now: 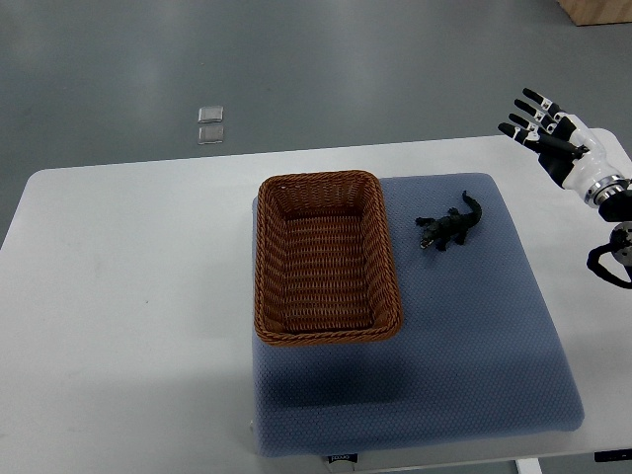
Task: Place crocodile in brown basket with right hand
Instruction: 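Move the right hand down over the dark green toy crocodile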
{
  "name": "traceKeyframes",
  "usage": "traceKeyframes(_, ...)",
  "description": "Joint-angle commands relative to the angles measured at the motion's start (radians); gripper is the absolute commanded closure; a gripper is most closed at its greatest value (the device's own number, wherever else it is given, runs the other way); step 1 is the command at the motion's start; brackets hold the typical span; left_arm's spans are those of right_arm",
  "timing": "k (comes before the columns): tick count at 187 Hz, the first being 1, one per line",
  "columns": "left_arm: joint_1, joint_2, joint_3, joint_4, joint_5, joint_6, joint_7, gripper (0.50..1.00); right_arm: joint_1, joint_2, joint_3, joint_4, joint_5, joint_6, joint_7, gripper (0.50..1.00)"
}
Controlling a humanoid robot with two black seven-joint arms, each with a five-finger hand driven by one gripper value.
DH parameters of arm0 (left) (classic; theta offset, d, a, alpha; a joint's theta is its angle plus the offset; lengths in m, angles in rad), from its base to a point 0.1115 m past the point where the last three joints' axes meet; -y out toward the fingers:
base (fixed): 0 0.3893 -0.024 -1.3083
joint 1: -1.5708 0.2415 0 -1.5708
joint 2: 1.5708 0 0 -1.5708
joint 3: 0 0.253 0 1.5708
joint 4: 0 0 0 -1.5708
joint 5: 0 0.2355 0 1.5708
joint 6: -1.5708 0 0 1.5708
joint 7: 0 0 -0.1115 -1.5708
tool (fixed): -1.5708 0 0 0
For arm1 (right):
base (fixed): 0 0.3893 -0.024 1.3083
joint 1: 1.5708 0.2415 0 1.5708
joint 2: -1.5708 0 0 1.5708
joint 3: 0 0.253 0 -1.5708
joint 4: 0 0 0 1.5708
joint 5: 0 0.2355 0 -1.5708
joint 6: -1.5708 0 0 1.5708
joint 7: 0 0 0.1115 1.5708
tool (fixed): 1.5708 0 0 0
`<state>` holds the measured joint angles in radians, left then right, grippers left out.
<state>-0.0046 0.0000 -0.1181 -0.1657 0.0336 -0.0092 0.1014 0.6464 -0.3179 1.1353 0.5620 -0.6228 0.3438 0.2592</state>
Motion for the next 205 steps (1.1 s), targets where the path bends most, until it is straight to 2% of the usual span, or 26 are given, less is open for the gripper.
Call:
traceKeyframes(1, 0.000, 0.000, 0.000, 0.000, 0.000, 0.000, 0.000, 0.500, -0.005, 0.003, -0.002, 0.007, 0.000, 0.000, 0.000, 0.568)
traceKeyframes(61, 0.000, 0.000, 0.000, 0.000, 0.000, 0.000, 0.000, 0.500, -0.007, 0.000, -0.032, 0.010, -0.002, 0.001, 0.002, 0.568)
traceKeyframes(100, 0.000, 0.000, 0.000, 0.000, 0.000, 0.000, 0.000, 0.500, 0.001, -0.015, -0.094, 0.016, -0.043, 0.037, 0.006, 0.568)
traceKeyframes(105, 0.000, 0.000, 0.001, 0.000, 0.000, 0.000, 0.000, 0.500, 0.004, -0.038, -0.108, 0.048, -0.106, 0.037, 0.008, 0.570)
traceKeyframes(168, 0.000, 0.000, 0.000, 0.000, 0.000, 0.000, 0.000, 0.500, 0.030, -0.087, -0.163, 0.151, -0.535, 0.038, 0.044, 0.570)
traceKeyframes(205, 0.000, 0.000, 0.000, 0.000, 0.000, 0.000, 0.000, 0.500, 0.059, -0.110, -0.227, 0.170, -0.649, 0.029, 0.051, 0.570)
